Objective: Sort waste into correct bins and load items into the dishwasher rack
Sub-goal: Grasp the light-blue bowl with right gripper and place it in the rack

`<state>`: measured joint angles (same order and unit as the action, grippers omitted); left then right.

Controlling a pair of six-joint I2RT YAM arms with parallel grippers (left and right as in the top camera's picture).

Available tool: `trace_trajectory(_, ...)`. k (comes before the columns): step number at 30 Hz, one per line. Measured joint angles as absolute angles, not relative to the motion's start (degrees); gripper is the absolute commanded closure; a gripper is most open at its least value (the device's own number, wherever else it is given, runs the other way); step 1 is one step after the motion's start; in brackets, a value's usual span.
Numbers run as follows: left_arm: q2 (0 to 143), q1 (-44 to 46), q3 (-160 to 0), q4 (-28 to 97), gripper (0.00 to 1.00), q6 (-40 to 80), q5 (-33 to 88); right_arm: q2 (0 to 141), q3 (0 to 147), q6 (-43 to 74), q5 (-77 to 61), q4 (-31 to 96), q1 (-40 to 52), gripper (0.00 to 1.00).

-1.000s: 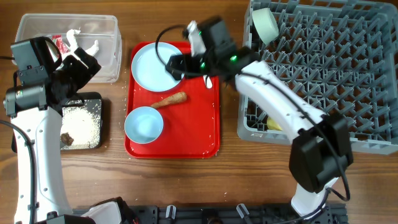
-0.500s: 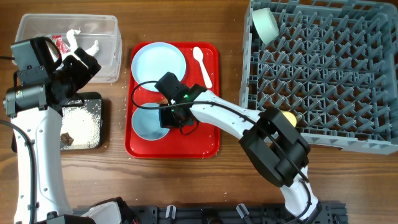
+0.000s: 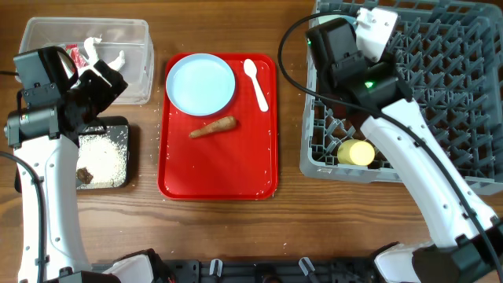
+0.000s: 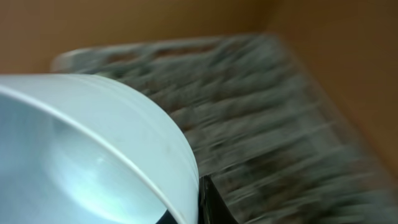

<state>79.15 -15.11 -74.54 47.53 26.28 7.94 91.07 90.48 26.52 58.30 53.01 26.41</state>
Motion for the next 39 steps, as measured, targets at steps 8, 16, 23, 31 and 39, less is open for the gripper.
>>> trace_trajectory(8, 79.2, -15.1, -74.5, 47.5, 0.00, 26.3, 7.9, 107.9, 90.3, -19.9, 77.7, 34.9, 22.3, 0.96)
trace_trajectory(16, 79.2, -15.1, -74.5, 47.5, 0.00, 26.3, 7.9, 117.4, 90.3, -28.2, 76.1, 34.9, 23.0, 0.96)
trace_trajectory(23, 79.2, -15.1, -74.5, 47.5, 0.00, 26.3, 7.9, 117.4, 90.3, -31.0, 71.9, 36.8, 27.6, 0.39)
trace_trajectory(31, 79.2, -15.1, -74.5, 47.5, 0.00, 26.3, 7.9, 117.4, 90.3, -34.2, 64.8, 35.9, 31.7, 0.21)
trace_trajectory(39, 79.2, -15.1, -74.5, 47.5, 0.00, 26.3, 7.9, 104.7, 89.8, -25.9, 51.9, 22.5, 32.9, 0.00)
